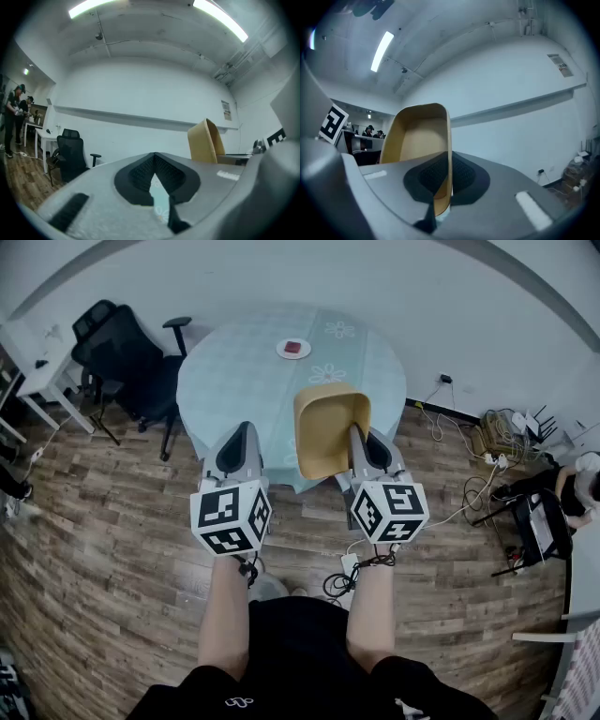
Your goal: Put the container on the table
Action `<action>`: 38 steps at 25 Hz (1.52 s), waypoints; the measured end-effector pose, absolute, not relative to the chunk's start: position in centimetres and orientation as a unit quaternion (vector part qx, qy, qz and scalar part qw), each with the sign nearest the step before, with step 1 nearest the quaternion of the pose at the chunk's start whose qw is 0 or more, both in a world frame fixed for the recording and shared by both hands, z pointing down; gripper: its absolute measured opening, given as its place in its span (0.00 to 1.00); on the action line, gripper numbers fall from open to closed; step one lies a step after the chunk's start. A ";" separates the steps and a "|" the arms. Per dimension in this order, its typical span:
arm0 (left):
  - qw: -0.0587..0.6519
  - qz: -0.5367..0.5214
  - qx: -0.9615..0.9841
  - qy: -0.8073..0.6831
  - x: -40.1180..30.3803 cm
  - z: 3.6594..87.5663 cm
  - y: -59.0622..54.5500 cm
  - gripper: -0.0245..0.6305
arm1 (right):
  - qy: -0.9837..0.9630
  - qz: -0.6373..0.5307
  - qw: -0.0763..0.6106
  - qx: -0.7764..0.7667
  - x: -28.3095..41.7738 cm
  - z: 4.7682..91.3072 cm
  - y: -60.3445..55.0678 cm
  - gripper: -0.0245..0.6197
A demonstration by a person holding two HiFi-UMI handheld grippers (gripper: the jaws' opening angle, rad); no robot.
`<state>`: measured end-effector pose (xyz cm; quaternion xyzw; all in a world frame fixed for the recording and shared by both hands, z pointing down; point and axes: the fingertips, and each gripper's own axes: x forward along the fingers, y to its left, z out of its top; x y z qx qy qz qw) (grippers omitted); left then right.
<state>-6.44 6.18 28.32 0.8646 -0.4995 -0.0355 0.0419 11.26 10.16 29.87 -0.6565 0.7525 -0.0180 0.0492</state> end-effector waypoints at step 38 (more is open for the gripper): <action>0.178 0.053 0.827 -0.531 -8.3 42.7 -34.1 0.04 | 0.693 -0.125 0.043 -0.709 15.4 38.4 -27.5 0.06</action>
